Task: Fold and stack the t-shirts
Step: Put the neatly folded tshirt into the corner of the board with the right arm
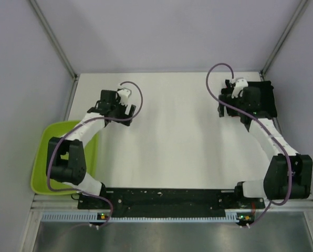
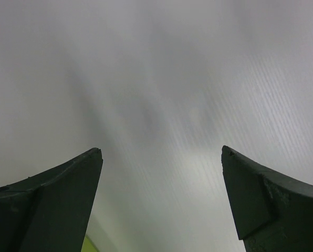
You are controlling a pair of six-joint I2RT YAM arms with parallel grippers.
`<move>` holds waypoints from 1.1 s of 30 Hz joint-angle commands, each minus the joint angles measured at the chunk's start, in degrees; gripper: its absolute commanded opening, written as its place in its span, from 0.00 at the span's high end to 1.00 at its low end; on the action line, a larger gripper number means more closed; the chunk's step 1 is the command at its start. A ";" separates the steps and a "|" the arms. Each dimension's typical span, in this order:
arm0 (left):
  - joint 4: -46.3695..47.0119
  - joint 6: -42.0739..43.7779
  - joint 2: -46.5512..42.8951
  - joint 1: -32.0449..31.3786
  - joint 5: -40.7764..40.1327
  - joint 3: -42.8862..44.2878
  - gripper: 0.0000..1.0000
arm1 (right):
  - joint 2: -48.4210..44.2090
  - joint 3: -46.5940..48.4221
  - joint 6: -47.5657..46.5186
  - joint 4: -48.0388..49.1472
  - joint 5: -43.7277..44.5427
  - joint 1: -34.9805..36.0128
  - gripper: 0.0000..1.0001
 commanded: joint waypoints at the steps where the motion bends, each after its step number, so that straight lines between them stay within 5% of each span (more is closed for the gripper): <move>1: 19.43 -1.67 -8.32 3.11 0.01 -13.34 0.01 | -9.15 -15.08 4.72 17.32 -6.87 1.47 0.01; 11: 61.82 -6.25 -14.05 6.81 -5.26 -39.65 0.01 | -24.38 -44.46 4.90 43.34 5.08 1.64 0.01; 15: 61.84 -7.39 -15.02 7.95 -5.17 -40.27 0.01 | -21.48 -50.08 5.68 54.56 5.08 1.73 0.01; 33: 60.26 -7.92 -12.91 8.65 -6.85 -38.08 0.01 | -21.82 -50.10 4.19 54.17 5.52 2.17 0.01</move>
